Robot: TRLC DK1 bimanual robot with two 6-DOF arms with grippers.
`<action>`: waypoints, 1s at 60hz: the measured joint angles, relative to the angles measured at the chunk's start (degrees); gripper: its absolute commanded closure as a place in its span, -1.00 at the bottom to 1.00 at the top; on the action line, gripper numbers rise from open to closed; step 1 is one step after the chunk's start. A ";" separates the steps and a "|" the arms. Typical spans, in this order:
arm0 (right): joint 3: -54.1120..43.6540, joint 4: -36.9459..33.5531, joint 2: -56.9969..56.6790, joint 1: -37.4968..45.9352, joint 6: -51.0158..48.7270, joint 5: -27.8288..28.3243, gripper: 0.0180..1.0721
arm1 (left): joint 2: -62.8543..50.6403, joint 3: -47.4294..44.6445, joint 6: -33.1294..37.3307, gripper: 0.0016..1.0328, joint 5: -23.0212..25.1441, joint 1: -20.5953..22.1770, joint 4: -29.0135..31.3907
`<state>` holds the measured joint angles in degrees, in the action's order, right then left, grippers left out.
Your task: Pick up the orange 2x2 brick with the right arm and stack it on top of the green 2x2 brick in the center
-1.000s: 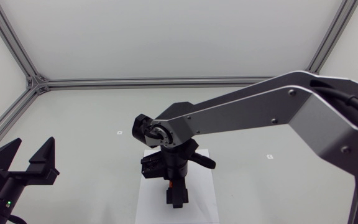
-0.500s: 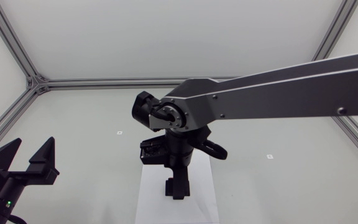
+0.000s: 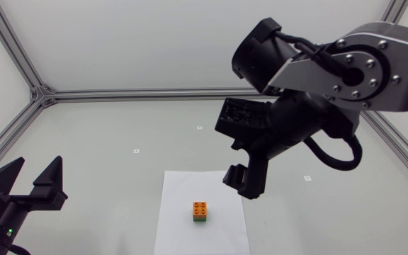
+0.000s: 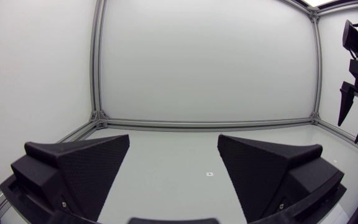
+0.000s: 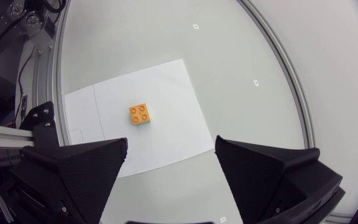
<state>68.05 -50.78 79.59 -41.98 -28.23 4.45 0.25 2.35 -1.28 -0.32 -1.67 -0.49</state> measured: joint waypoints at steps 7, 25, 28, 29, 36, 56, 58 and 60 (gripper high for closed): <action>-4.70 3.80 -5.84 4.81 2.58 0.09 -0.91 | 0.00 0.00 0.02 -0.92 0.00 0.00 0.00; -20.57 15.23 -19.04 20.11 4.68 2.75 -0.91 | 0.00 0.00 0.02 -0.92 0.00 0.00 -0.02; -22.77 17.25 -21.46 23.15 4.70 3.04 -0.91 | 0.00 0.00 0.02 -0.92 0.00 0.00 0.00; -23.37 17.70 -22.05 23.91 4.72 3.04 -0.91 | 0.00 0.00 0.02 -0.92 0.00 0.00 0.00; -28.52 22.12 -27.23 31.15 5.95 3.21 -0.91 | 0.00 0.00 0.02 -0.92 0.00 0.00 0.00; -42.93 35.21 -40.52 41.88 9.27 2.12 -0.91 | 0.00 0.00 0.02 -0.92 0.00 0.00 0.00; -44.22 36.79 -41.68 42.40 9.92 1.46 -0.91 | 0.00 0.00 0.02 -0.92 0.00 0.00 0.00; -45.44 38.25 -42.77 42.91 10.27 0.68 -0.91 | 0.00 0.00 0.00 -0.92 0.00 0.00 0.00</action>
<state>22.61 -12.53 36.82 0.93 -17.96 5.13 0.25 2.35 -1.28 -0.32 -1.67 -0.49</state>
